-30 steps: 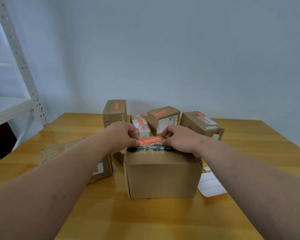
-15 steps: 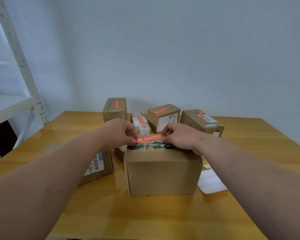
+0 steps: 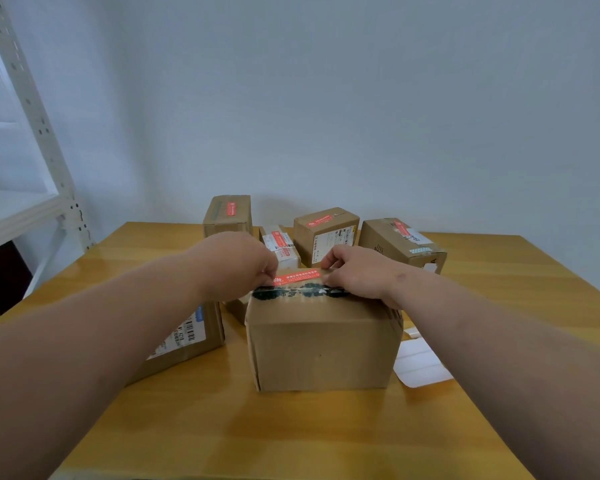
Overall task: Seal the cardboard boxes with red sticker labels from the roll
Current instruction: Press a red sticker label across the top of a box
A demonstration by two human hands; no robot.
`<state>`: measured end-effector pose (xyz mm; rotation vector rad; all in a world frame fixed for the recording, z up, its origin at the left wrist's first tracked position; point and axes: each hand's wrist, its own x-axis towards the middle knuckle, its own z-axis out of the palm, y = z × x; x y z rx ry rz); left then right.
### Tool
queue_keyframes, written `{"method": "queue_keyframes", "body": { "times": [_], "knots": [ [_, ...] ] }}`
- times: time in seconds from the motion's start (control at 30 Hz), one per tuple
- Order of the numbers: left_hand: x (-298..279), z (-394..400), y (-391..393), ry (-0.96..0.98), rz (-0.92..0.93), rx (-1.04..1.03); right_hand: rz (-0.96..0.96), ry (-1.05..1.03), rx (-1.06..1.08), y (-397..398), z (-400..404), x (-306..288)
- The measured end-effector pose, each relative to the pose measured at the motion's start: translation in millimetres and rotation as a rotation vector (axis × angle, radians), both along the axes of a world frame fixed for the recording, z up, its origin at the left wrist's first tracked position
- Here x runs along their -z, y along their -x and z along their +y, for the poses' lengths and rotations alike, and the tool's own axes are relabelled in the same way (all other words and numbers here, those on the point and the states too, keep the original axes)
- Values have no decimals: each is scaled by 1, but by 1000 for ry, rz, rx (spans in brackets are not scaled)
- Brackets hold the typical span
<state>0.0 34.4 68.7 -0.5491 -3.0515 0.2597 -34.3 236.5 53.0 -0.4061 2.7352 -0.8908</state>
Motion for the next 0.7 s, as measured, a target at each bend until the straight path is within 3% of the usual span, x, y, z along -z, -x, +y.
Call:
{"method": "queue_keyframes", "body": {
  "times": [0.27, 0.7],
  "knots": [
    [9, -1, -1, 288, 77, 137, 3, -10, -10, -1, 0, -1],
    [11, -5, -6, 354, 140, 243, 2, -12, -6, -1, -1, -2]
  ]
}}
